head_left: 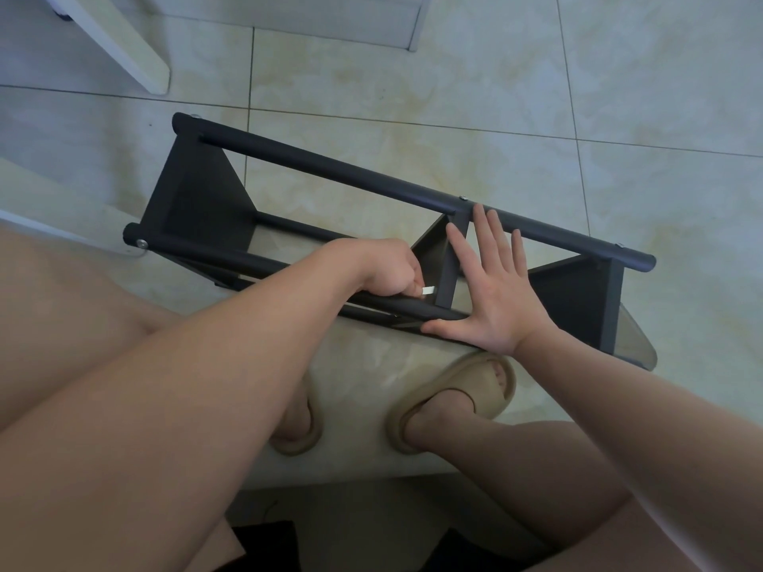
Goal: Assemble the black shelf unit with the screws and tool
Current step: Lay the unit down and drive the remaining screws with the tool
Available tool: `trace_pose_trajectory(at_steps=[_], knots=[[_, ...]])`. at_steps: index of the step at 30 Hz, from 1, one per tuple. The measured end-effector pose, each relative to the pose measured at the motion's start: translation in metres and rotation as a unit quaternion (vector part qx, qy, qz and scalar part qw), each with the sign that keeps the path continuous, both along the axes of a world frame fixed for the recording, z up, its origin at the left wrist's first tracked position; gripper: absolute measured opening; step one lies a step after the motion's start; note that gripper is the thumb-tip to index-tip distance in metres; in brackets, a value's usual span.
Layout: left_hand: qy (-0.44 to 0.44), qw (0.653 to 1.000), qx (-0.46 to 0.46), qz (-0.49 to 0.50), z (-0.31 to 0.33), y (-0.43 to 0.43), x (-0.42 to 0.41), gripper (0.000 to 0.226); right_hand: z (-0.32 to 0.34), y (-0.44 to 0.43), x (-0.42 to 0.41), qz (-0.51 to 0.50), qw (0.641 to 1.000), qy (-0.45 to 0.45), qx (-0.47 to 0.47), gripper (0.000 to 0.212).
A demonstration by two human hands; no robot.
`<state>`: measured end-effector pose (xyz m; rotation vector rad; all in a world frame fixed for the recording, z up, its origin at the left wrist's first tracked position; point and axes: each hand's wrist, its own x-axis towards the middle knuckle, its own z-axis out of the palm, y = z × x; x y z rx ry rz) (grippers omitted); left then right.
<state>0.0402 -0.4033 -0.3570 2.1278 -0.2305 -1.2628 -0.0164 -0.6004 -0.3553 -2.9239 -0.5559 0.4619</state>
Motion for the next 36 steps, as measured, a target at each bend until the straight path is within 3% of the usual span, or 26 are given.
trace_pose_trajectory(at_steps=[5, 9, 17, 20, 23, 27, 30, 36], knots=[[0.007, 1.0, 0.007, -0.008, 0.005, 0.0, 0.0, 0.024, -0.001, 0.0, 0.0, 0.003, 1.0, -0.002, 0.001, 0.126], [0.007, 0.999, 0.032, -0.029, 0.012, -0.003, -0.003, 0.016, -0.003, -0.002, 0.0, 0.003, 1.0, -0.009, 0.007, 0.127], [-0.061, 0.979, 0.188, -0.046, 0.021, 0.015, -0.006, 0.024, 0.006, -0.006, 0.012, -0.028, 0.995, 0.09, 0.037, 0.132], [-0.061, 0.979, 0.195, -0.008, 0.02, 0.028, -0.011, 0.033, 0.019, -0.004, 0.008, -0.027, 0.993, 0.105, 0.041, 0.115], [-0.1, 0.972, 0.214, -0.018, 0.019, 0.033, -0.02, 0.023, 0.03, -0.002, -0.004, -0.064, 0.99, 0.117, 0.038, 0.094], [-0.158, 0.965, 0.198, 0.062, 0.023, 0.035, -0.027, 0.014, 0.036, 0.008, -0.015, -0.121, 0.976, 0.181, 0.001, 0.097], [-0.198, 0.961, 0.179, 0.075, 0.033, 0.033, -0.017, 0.006, 0.04, 0.018, -0.011, -0.146, 0.976, 0.153, -0.049, 0.095], [-0.238, 0.949, 0.18, 0.097, 0.06, 0.026, 0.019, 0.007, 0.059, 0.035, 0.035, -0.169, 0.981, 0.051, -0.076, 0.069]])
